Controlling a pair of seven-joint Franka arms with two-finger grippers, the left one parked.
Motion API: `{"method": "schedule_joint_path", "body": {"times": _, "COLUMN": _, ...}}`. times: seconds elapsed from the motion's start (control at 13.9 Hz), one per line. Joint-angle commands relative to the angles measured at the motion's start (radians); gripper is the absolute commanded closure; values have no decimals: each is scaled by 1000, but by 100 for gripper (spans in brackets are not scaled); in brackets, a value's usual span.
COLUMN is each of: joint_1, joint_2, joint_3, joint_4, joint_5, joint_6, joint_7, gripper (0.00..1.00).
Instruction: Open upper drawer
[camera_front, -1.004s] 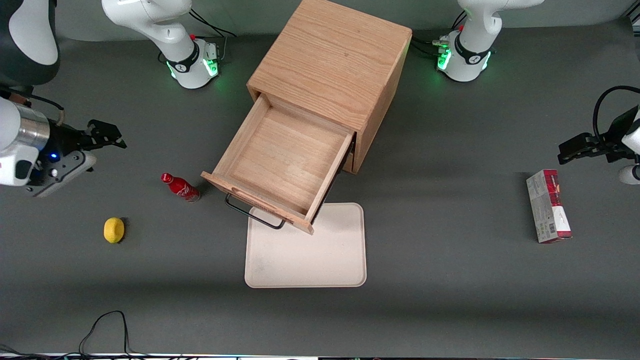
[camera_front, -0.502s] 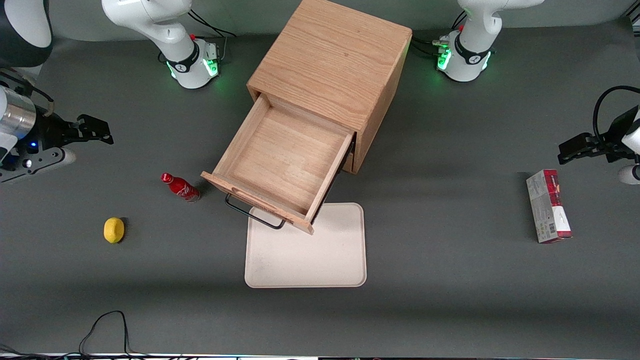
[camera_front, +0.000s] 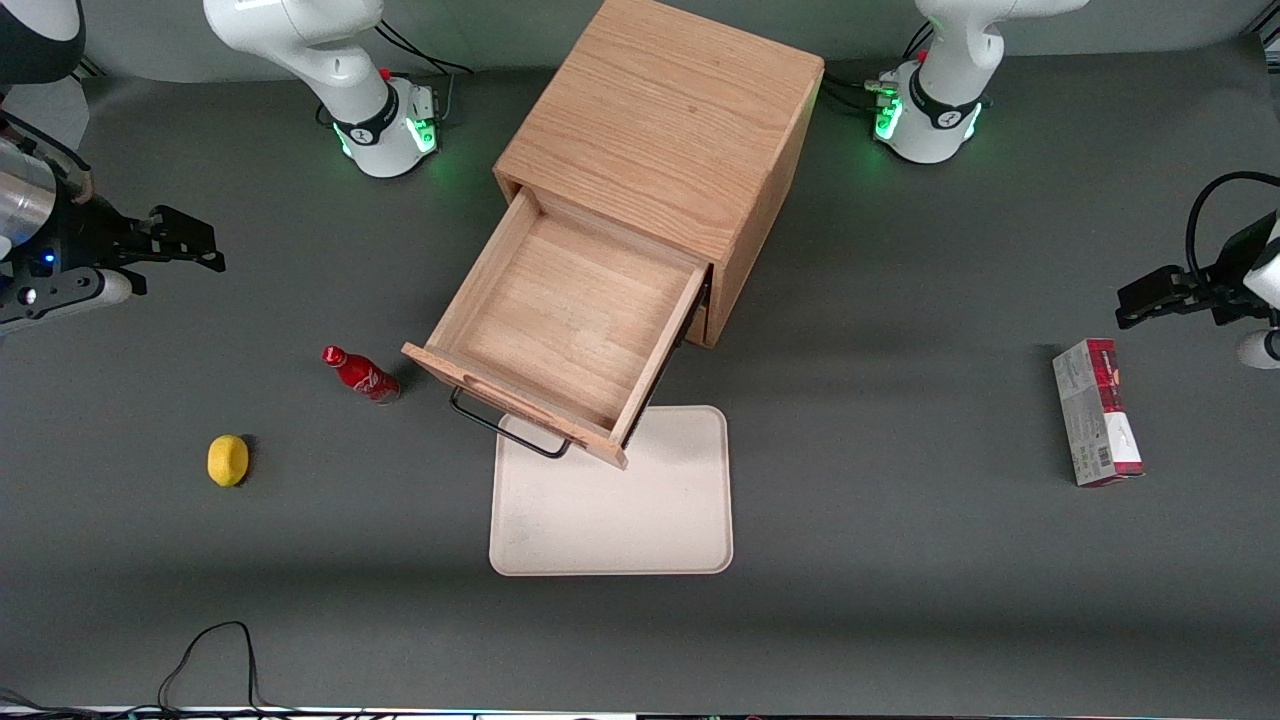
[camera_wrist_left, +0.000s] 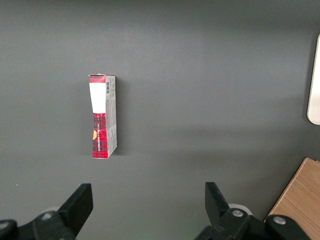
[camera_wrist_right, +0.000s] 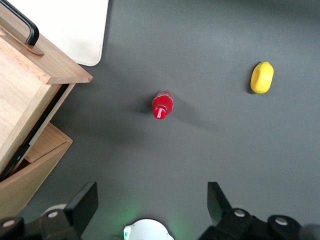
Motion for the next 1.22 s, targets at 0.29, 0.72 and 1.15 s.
{"method": "schedule_joint_path", "body": {"times": 0.29, "joint_1": -113, "joint_2": -126, "joint_3": 122, "joint_4": -201, "joint_5": 9, "joint_6": 135, "joint_7": 47, "gripper": 0}}
{"method": "schedule_joint_path", "body": {"times": 0.72, "joint_1": -98, "joint_2": -83, "joint_3": 120, "joint_4": -127, "joint_5": 13, "joint_6": 75, "joint_7": 53, "gripper": 0}}
{"method": "schedule_joint_path", "body": {"times": 1.15, "joint_1": -99, "joint_2": -71, "joint_3": 122, "joint_4": -104, "joint_5": 13, "joint_6": 72, "joint_7": 49, "gripper": 0}}
